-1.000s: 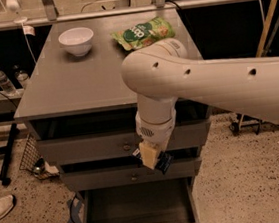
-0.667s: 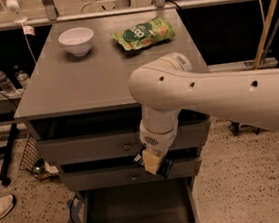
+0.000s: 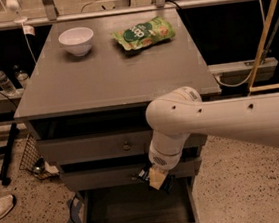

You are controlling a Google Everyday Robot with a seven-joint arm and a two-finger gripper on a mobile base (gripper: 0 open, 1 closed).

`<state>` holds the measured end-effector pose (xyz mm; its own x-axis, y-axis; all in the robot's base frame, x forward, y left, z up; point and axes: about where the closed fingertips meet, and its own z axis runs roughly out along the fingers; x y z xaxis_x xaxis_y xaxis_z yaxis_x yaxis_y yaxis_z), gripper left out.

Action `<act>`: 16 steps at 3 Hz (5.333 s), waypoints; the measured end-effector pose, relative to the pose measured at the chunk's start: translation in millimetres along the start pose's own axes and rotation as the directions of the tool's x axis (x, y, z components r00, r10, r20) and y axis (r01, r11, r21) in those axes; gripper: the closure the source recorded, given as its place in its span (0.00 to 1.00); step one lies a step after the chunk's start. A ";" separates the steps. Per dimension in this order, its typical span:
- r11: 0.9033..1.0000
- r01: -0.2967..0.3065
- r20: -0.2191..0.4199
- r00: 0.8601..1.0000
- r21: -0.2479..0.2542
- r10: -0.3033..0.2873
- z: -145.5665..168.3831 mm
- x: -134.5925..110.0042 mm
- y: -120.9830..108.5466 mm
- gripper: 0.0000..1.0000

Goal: Place rxbar blueberry into bottom drawer

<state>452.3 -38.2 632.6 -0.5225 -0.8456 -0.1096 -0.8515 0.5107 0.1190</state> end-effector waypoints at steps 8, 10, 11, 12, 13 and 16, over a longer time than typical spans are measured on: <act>0.949 -0.086 0.323 0.928 -0.302 0.187 215.3 30.3 -18.1 1.00; 0.922 -0.187 0.352 0.884 -0.338 0.308 277.1 40.1 -42.3 1.00; 0.915 -0.225 0.374 0.860 -0.334 0.348 305.8 43.6 -53.8 1.00; 0.907 -0.248 0.392 0.840 -0.340 0.376 327.7 43.8 -64.5 1.00; 0.897 -0.259 0.413 0.818 -0.358 0.400 349.1 40.5 -74.8 1.00; 0.863 -0.280 0.469 0.747 -0.421 0.471 407.1 21.4 -92.1 1.00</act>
Offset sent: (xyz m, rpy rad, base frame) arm 0.0063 0.0243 -0.1536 0.1584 0.1266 -0.0403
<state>501.4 -40.0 217.6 -0.8122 -0.3188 -0.4885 -0.5700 0.6118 0.5484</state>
